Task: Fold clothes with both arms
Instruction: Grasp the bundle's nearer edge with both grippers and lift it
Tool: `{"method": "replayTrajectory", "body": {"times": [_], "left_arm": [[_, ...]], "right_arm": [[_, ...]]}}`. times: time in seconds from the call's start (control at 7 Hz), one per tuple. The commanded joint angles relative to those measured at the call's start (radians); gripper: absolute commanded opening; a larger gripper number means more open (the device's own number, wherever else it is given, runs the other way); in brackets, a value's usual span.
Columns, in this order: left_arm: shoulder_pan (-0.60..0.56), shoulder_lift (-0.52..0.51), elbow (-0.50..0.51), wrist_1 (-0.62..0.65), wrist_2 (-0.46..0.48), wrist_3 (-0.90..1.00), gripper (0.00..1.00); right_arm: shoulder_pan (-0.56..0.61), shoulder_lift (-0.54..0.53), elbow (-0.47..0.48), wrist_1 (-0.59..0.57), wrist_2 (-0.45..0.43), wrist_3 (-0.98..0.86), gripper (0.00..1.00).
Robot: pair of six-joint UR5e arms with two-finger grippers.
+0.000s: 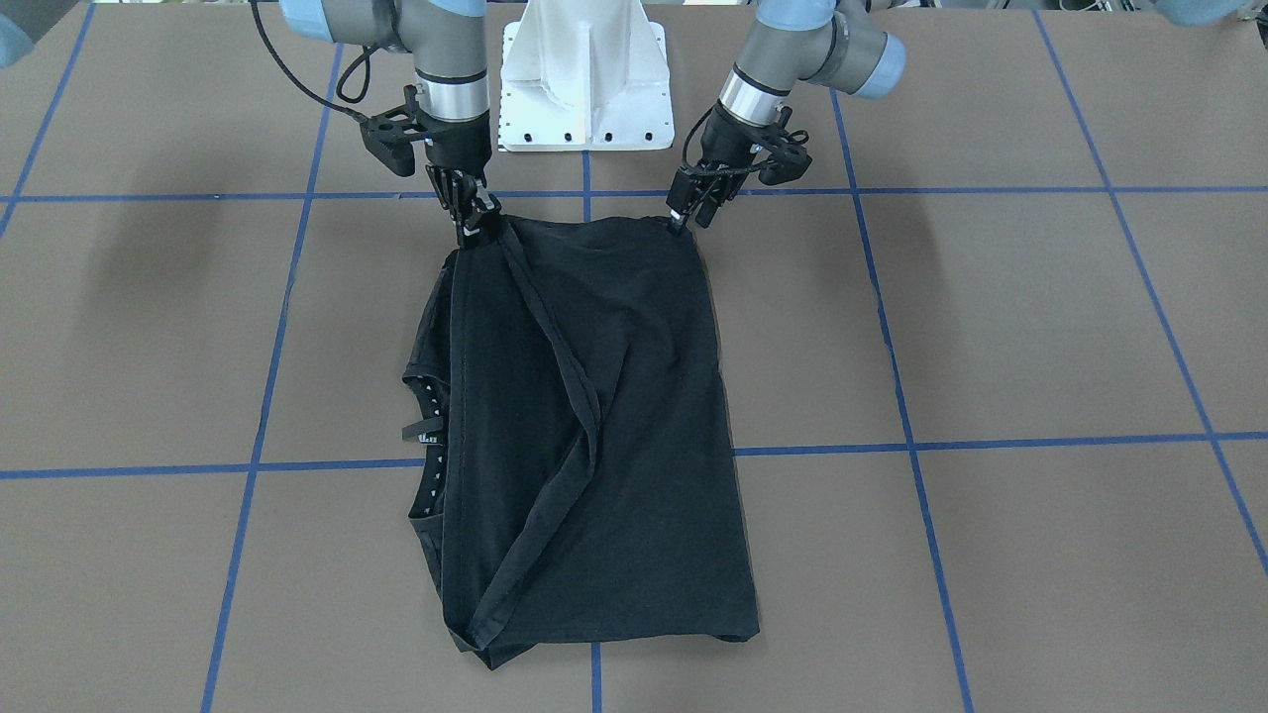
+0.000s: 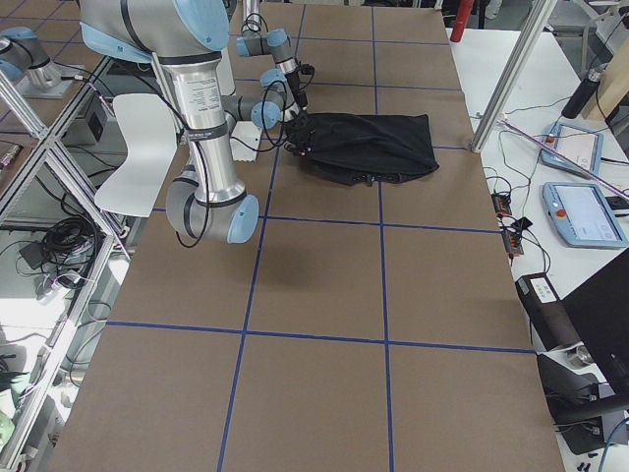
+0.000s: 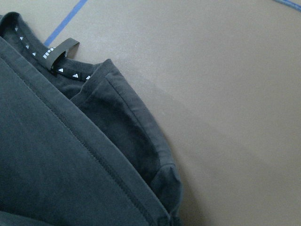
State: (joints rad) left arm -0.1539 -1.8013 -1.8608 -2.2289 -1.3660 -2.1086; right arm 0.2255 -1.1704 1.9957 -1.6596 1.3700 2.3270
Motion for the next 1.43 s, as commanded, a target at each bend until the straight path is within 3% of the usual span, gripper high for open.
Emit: {"method": "replayTrajectory", "body": {"times": [0.0,0.14,0.29,0.71,1.0,1.14,1.29], "left_arm": [[-0.001,-0.019,0.006,0.0,-0.001,-0.001,0.47],[0.0,-0.02,0.006,0.0,-0.001,-0.016,0.28],[0.001,-0.018,0.006,0.0,-0.001,-0.02,0.01],[-0.007,-0.015,-0.056,0.006,-0.005,-0.017,0.0],[-0.01,-0.007,-0.266,0.136,-0.056,-0.017,0.0],[-0.059,-0.021,-0.323,0.165,-0.095,-0.005,0.0],[-0.198,-0.088,-0.301,0.179,-0.167,0.036,0.0]], "right_arm": [[0.002,-0.005,0.005,0.0,0.001,0.0,0.0],[0.002,-0.005,0.005,0.0,0.0,0.0,0.0],[0.0,-0.005,0.005,0.0,0.001,0.0,0.0],[0.002,-0.015,0.03,0.001,0.003,0.0,0.0],[0.002,-0.145,0.235,-0.002,0.024,0.0,0.0],[0.043,-0.162,0.294,-0.003,0.091,0.0,0.0],[0.146,-0.154,0.288,-0.003,0.178,-0.074,0.0]]}}
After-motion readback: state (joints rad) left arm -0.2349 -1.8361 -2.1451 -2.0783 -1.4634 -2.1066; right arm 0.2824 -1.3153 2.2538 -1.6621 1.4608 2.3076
